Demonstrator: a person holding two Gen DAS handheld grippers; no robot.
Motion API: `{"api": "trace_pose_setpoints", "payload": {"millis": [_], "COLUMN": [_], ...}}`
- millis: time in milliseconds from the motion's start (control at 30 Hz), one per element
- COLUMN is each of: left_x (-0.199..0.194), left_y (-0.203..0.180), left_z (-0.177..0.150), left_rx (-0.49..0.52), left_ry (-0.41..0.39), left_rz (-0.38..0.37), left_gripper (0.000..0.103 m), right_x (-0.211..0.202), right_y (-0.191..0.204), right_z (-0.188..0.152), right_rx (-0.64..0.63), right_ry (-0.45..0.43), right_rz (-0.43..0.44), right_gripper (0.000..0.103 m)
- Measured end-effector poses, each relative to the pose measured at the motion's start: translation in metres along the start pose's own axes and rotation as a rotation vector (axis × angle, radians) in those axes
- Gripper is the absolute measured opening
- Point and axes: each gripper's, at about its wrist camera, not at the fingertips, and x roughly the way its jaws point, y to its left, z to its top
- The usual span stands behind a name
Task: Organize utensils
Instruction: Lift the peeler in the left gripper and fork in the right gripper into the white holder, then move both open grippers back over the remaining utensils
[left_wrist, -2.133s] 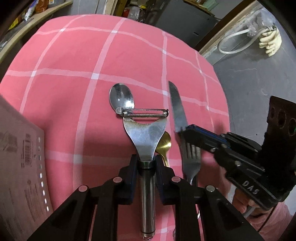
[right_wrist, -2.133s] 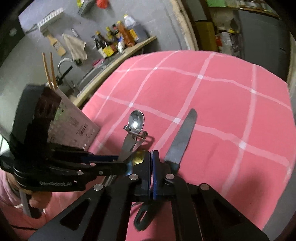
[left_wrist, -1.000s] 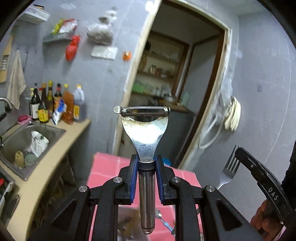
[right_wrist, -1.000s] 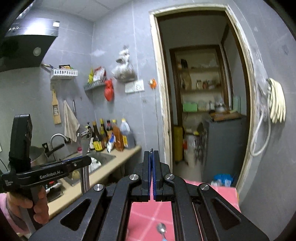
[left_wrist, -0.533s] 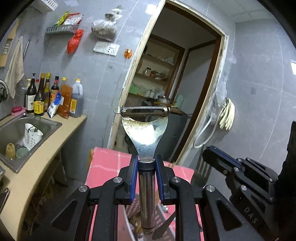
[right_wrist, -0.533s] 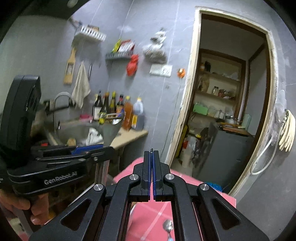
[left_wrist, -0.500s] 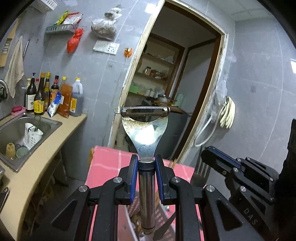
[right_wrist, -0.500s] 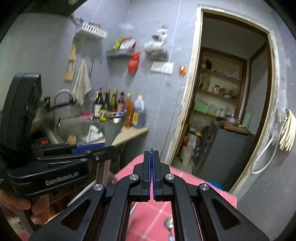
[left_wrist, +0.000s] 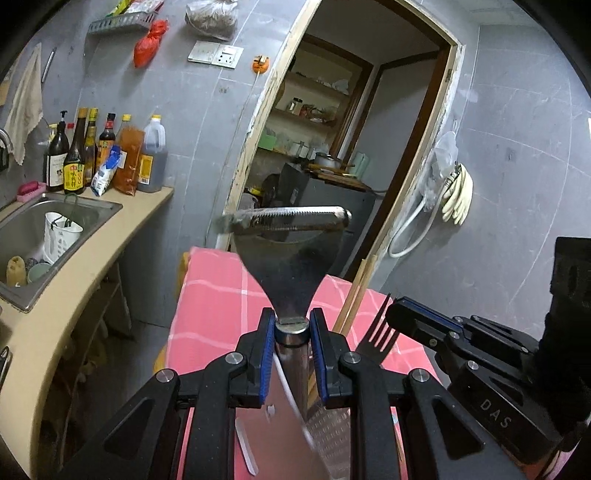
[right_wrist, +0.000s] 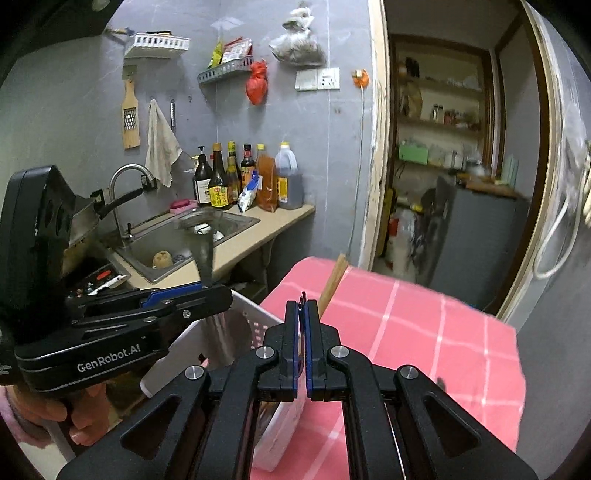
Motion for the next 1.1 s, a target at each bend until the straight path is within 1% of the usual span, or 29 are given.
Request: {"api": "trace_pose_setpoints", "payload": {"millis": [100, 133, 233, 333, 367, 400, 433, 467, 500, 533, 633, 700, 733, 767, 800, 900, 933, 967, 1033, 1100], "left_x": [0.001, 0.000, 0.000, -0.001, -0.001, -0.003, -0.005, -0.008, -0.013, -0.016, -0.019, -0.022, -0.025, -0.027, -0.030, -0.034, -0.035, -0.037, -0.038, -0.034], "left_y": [-0.001, -0.002, -0.004, -0.004, -0.004, -0.005, -0.006, -0.006, -0.008, -0.009, -0.014, -0.018, -0.020, -0.022, -0.026, -0.042, -0.050, -0.055, -0.071, -0.086], "left_z": [0.000, 0.000, 0.000, 0.000, 0.000, 0.001, 0.001, 0.003, 0.004, 0.006, 0.012, 0.014, 0.015, 0.016, 0.016, 0.016, 0.016, 0.015, 0.013, 0.010], "left_rx": [0.004, 0.007, 0.000, -0.007, -0.006, -0.007, -0.010, -0.012, -0.012, -0.009, -0.002, -0.006, -0.011, -0.015, -0.016, -0.003, 0.003, 0.008, 0.024, 0.039], "left_ry": [0.019, 0.023, 0.034, 0.046, 0.049, 0.051, 0.042, 0.029, 0.004, -0.013, -0.018, -0.028, -0.037, -0.047, -0.059, -0.068, -0.073, -0.079, -0.088, -0.076], "left_rz": [-0.013, -0.015, -0.015, -0.009, -0.007, -0.005, -0.008, -0.009, -0.004, 0.002, 0.010, 0.012, 0.013, 0.013, 0.013, 0.018, 0.016, 0.014, -0.003, -0.018], "left_gripper": [0.021, 0.025, 0.030, 0.031, 0.034, 0.037, 0.047, 0.060, 0.064, 0.066, 0.067, 0.070, 0.075, 0.079, 0.079, 0.084, 0.090, 0.094, 0.096, 0.097], "right_x": [0.001, 0.001, -0.003, -0.011, -0.014, -0.018, -0.020, -0.024, -0.029, -0.032, -0.041, -0.049, -0.054, -0.060, -0.066, -0.084, -0.089, -0.093, -0.100, -0.103], "right_y": [-0.004, -0.005, -0.011, -0.018, -0.021, -0.026, -0.029, -0.034, -0.039, -0.043, -0.056, -0.065, -0.068, -0.073, -0.079, -0.095, -0.101, -0.108, -0.122, -0.135], "right_z": [-0.003, -0.003, 0.001, 0.004, 0.006, 0.006, 0.008, 0.007, 0.006, 0.006, 0.004, 0.002, 0.001, -0.001, -0.003, -0.009, -0.013, -0.017, -0.026, -0.035], "right_rx": [0.034, 0.041, 0.063, 0.090, 0.098, 0.111, 0.120, 0.135, 0.149, 0.158, 0.178, 0.195, 0.202, 0.213, 0.228, 0.252, 0.255, 0.256, 0.259, 0.269], "right_ry": [0.005, 0.002, -0.010, -0.034, -0.040, -0.050, -0.055, -0.065, -0.076, -0.080, -0.089, -0.100, -0.108, -0.122, -0.139, -0.161, -0.164, -0.164, -0.153, -0.126], "right_rz": [0.018, 0.018, 0.023, 0.016, 0.013, 0.006, 0.003, -0.002, -0.005, -0.011, -0.032, -0.046, -0.057, -0.070, -0.080, -0.118, -0.132, -0.149, -0.178, -0.196], "right_gripper": [0.006, 0.006, 0.006, 0.006, 0.009, 0.016, 0.022, 0.033, 0.036, 0.036, 0.036, 0.036, 0.042, 0.052, 0.060, 0.069, 0.073, 0.079, 0.081, 0.083]}}
